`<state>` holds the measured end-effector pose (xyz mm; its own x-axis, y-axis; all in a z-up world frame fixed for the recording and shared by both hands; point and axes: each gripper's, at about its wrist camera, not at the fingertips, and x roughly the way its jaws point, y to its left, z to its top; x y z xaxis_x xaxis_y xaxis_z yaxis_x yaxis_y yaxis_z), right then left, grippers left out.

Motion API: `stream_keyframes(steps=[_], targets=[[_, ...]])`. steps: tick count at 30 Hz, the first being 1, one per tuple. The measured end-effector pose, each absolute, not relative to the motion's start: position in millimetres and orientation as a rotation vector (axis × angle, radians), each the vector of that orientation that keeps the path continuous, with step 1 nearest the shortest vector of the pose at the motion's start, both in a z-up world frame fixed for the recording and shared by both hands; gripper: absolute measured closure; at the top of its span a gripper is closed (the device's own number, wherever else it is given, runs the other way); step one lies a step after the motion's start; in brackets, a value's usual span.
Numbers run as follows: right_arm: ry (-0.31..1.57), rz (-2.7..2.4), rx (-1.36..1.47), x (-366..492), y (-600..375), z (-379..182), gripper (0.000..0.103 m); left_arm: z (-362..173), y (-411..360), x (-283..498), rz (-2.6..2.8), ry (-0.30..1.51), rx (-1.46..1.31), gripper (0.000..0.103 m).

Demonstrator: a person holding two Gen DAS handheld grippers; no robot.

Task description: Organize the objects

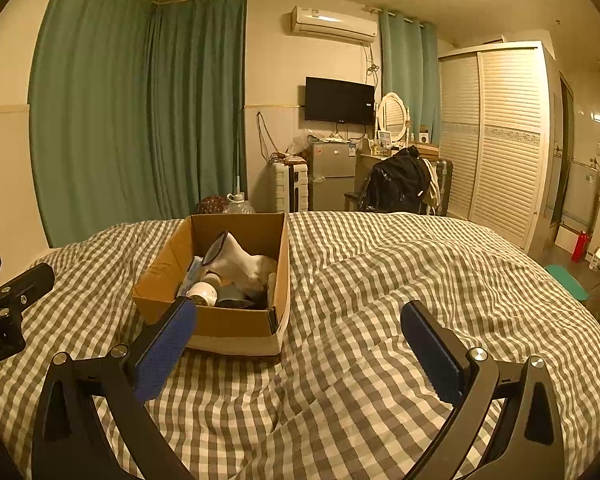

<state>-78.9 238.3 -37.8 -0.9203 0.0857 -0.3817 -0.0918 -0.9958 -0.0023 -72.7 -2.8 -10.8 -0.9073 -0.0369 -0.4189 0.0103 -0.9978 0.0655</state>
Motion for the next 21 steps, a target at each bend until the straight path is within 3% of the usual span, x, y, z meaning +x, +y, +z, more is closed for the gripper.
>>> stream_keyframes(steps=[21], targets=[[0.001, 2.986, -0.608, -81.4, 234.0, -41.2, 0.001, -14.2, 2.5, -75.0, -3.048, -0.121, 0.683, 0.000]])
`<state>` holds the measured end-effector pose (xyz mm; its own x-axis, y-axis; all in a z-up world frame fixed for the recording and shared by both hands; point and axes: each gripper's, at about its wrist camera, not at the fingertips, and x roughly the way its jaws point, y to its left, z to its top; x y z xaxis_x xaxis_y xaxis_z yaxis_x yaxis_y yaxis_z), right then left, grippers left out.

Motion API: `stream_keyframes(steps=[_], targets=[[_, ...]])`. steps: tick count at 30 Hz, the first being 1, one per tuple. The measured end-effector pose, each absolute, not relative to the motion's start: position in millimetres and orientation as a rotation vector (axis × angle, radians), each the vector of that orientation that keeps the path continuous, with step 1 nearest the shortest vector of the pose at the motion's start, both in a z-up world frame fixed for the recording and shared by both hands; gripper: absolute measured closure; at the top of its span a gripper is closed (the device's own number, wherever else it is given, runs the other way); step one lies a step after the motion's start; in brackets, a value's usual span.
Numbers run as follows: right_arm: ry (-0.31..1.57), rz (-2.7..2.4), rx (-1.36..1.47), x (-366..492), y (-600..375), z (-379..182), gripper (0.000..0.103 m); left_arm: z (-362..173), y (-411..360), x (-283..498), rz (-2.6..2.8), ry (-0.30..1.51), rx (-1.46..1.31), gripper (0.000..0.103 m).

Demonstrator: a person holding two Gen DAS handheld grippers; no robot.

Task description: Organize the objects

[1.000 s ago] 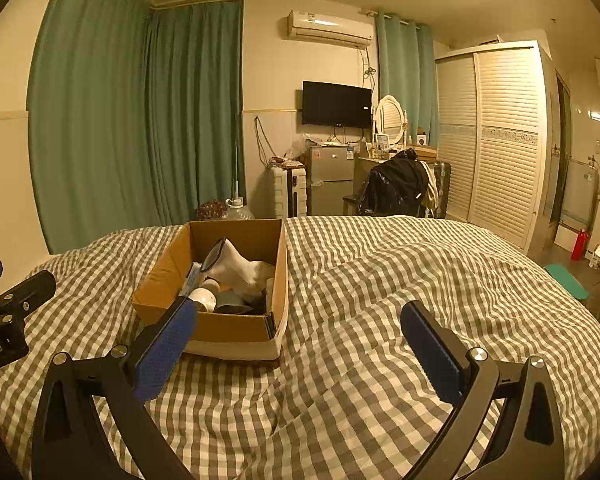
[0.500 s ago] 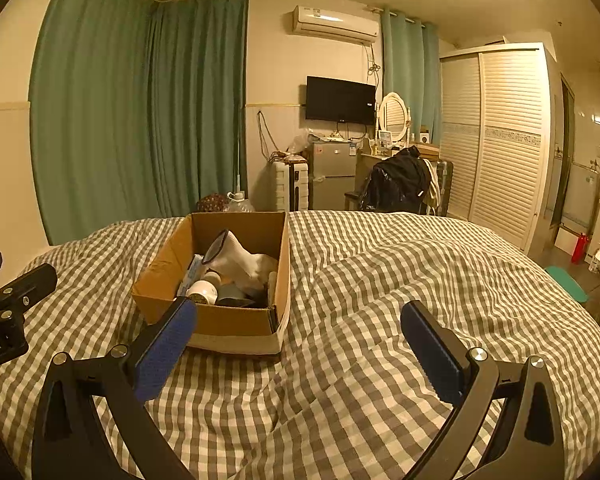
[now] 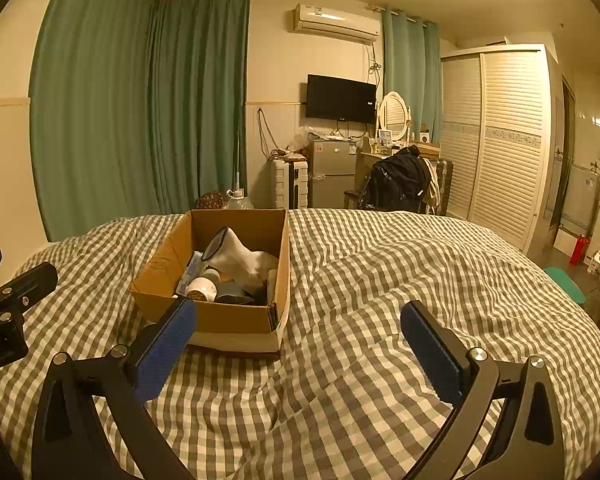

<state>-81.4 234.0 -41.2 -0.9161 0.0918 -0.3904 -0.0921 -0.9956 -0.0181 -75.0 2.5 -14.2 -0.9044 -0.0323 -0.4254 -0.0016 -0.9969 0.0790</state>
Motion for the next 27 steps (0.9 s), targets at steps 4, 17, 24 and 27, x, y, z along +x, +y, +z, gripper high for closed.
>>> stream_keyframes(steps=[4, 17, 24, 27], targets=[[-0.001, 2.986, -0.610, -81.6, 233.3, -41.3, 0.001, -14.3, 2.7, -74.9, -3.047, -0.121, 0.685, 0.000], [-0.005, 2.981, -0.610, -81.6, 232.4, -43.1, 0.001, -15.5, 3.4, -73.9, -3.046, -0.133, 0.684, 0.000], [-0.007, 2.981, -0.609, -81.0, 232.2, -43.1, 0.001, -15.9, 3.7, -72.7, -3.047, -0.132, 0.684, 0.000], [-0.007, 2.981, -0.609, -81.0, 232.0, -43.1, 0.001, -15.8, 3.9, -72.7, -3.047, -0.132, 0.683, 0.000]])
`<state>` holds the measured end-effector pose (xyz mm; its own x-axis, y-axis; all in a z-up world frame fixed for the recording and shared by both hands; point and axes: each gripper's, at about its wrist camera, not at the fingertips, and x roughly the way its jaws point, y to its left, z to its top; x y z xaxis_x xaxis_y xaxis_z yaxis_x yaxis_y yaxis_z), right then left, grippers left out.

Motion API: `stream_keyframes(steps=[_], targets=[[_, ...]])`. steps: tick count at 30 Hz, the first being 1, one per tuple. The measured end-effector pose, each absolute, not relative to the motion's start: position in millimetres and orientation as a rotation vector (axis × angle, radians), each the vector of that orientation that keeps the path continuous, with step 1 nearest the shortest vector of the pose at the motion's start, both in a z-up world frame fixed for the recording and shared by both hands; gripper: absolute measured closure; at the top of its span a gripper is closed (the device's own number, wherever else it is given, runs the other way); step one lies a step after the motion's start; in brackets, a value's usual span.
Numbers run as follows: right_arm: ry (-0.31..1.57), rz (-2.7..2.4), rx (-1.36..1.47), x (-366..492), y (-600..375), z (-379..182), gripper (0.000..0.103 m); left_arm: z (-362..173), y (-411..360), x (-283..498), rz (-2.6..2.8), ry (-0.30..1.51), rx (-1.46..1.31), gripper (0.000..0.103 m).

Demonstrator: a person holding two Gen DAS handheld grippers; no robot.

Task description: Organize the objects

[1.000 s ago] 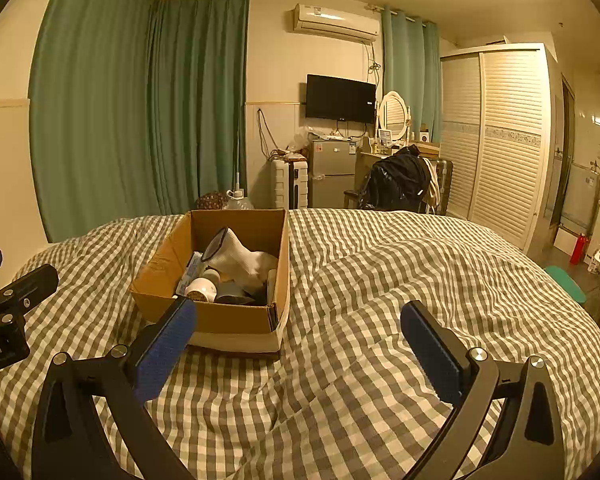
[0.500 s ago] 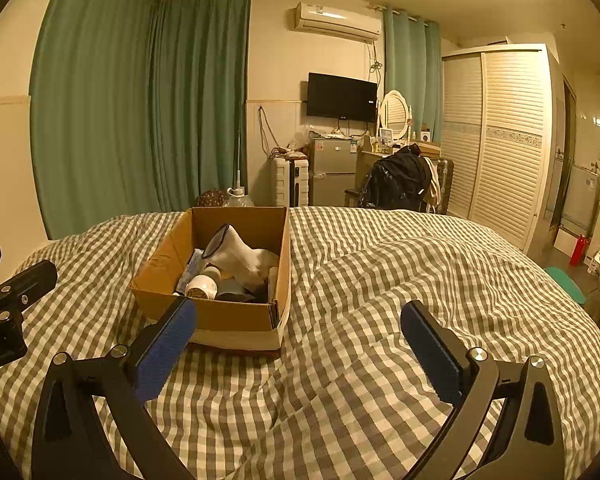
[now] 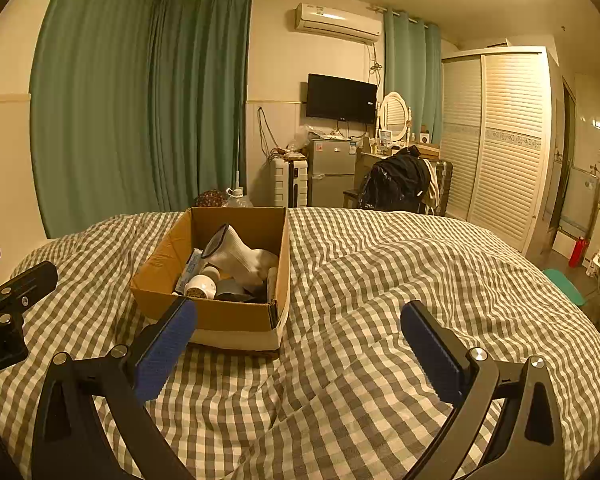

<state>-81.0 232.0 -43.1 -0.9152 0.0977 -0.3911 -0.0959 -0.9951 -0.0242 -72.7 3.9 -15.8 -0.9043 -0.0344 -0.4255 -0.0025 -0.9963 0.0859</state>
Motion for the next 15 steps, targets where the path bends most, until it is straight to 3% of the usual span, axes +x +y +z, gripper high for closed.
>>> stream_keyframes(steps=[15], targets=[[-0.014, 2.982, -0.616, -80.0, 232.2, -45.4, 0.001, -17.2, 4.0, -72.3, -3.046, -0.137, 0.688, 0.000]])
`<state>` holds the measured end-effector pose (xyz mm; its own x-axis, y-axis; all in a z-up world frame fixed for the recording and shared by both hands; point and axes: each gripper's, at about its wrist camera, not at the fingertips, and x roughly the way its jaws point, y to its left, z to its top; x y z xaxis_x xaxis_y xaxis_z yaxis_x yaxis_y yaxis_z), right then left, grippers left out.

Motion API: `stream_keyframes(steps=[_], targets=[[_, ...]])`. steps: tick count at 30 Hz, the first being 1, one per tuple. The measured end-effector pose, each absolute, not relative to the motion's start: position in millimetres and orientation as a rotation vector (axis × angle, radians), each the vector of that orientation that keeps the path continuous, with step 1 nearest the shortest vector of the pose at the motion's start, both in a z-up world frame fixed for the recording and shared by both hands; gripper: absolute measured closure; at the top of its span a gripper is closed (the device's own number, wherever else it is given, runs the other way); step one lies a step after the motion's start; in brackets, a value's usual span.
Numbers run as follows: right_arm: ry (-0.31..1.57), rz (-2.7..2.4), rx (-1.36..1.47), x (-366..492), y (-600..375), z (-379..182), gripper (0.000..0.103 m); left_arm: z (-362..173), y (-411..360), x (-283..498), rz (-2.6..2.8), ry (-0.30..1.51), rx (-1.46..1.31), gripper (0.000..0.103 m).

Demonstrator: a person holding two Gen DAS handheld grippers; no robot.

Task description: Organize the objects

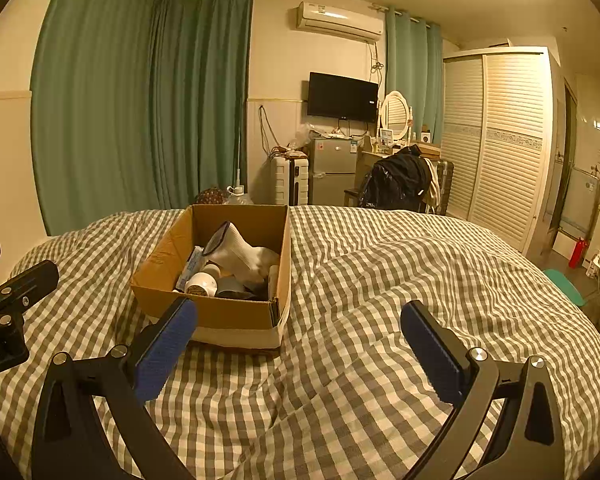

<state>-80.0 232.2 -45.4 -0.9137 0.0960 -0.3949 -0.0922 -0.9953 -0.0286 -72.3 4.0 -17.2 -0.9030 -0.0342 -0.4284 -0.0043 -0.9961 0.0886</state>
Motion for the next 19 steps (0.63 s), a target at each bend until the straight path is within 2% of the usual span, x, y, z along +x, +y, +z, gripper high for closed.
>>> stream_keyframes(steps=[19], targets=[[-0.023, 2.983, -0.641, -79.1, 232.5, -48.4, 0.001, -19.8, 3.1, -70.5, -3.030, -0.159, 0.681, 0.000]])
